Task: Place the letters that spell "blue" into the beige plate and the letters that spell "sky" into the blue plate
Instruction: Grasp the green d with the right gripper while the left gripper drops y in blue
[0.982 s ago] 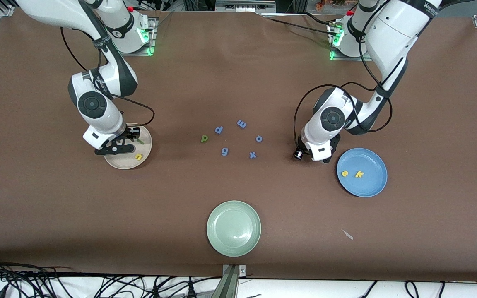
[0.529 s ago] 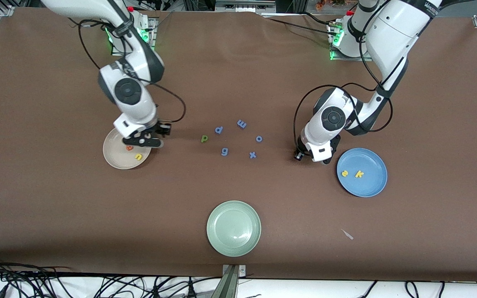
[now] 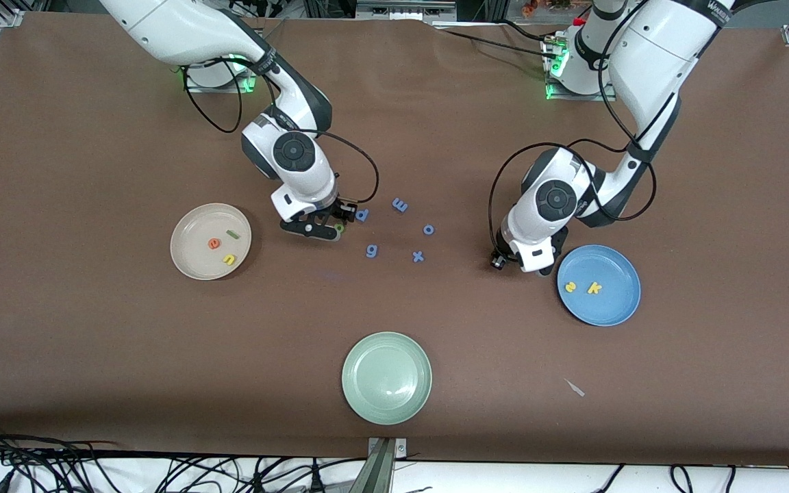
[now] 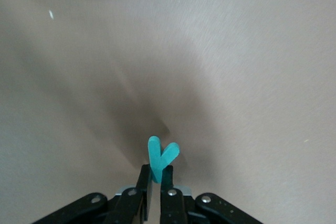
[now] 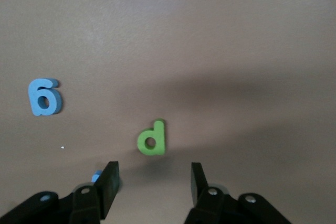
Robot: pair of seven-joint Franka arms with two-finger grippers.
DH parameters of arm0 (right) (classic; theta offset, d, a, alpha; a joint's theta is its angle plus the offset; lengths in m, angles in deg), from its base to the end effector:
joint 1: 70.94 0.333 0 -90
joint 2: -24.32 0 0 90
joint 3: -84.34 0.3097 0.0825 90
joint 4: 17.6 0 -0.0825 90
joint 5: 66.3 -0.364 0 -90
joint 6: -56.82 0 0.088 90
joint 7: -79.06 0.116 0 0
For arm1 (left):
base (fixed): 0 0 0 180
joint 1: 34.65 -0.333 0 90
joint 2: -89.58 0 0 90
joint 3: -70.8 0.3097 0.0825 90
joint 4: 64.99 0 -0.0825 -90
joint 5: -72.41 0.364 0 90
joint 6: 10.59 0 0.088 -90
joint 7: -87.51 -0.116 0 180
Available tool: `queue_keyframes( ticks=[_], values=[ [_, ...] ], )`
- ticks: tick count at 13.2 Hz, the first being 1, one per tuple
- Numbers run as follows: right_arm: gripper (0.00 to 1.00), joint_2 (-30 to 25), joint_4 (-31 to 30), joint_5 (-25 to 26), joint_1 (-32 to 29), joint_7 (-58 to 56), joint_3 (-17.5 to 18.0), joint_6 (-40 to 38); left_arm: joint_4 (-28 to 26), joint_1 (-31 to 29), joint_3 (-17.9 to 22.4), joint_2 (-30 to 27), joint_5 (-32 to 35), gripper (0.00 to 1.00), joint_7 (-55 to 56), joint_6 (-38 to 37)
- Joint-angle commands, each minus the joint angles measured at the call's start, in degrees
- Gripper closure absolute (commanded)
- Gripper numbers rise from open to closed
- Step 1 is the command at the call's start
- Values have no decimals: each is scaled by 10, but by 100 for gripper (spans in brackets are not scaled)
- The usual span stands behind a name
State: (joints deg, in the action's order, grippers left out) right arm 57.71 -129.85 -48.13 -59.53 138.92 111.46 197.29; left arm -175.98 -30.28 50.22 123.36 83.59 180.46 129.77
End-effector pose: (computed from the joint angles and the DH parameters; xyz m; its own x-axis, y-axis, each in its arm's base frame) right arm 0.4746 0.3653 0.2038 0.9809 -0.1886 -0.0473 -0.1901 -0.9814 -0.0286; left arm 0.5491 -0.2472 0.1930 0.4633 0.8829 -0.0760 0.8841 -0.4664 -0.0294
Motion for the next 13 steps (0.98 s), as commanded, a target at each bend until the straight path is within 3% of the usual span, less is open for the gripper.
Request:
queue_keyframes(
  ticks=[1, 5, 7, 8, 9, 10, 11, 12, 13],
  values=[
    [36, 27, 10, 40, 1, 7, 2, 18, 52, -8, 0, -19, 84, 100, -2, -106],
    [37, 39, 6, 58, 1, 7, 2, 32, 118, -55, 0, -20, 111, 100, -141, -210],
    [37, 40, 6, 62, 1, 6, 1, 32, 119, -95, 0, -19, 111, 100, -228, -220],
    [39, 40, 6, 62, 1, 4, 0, 32, 120, -106, 0, -16, 112, 89, -260, -220],
    [42, 40, 6, 67, 0, 3, -1, 32, 123, -114, 1, -12, 111, 71, -299, -219],
    [46, 40, 5, 78, 0, 3, -3, 32, 126, -118, 2, -10, 111, 38, -321, -219],
    [46, 41, 5, 90, 0, 2, -4, 32, 133, -117, 1, -11, 111, 35, -324, -221],
    [46, 43, 5, 95, 0, 2, -4, 32, 138, -114, 1, -13, 111, 20, -323, -222],
    [47, 44, 6, 96, 0, 1, -4, 35, 140, -114, -2, -15, 111, 18, -324, -222]
  ],
)
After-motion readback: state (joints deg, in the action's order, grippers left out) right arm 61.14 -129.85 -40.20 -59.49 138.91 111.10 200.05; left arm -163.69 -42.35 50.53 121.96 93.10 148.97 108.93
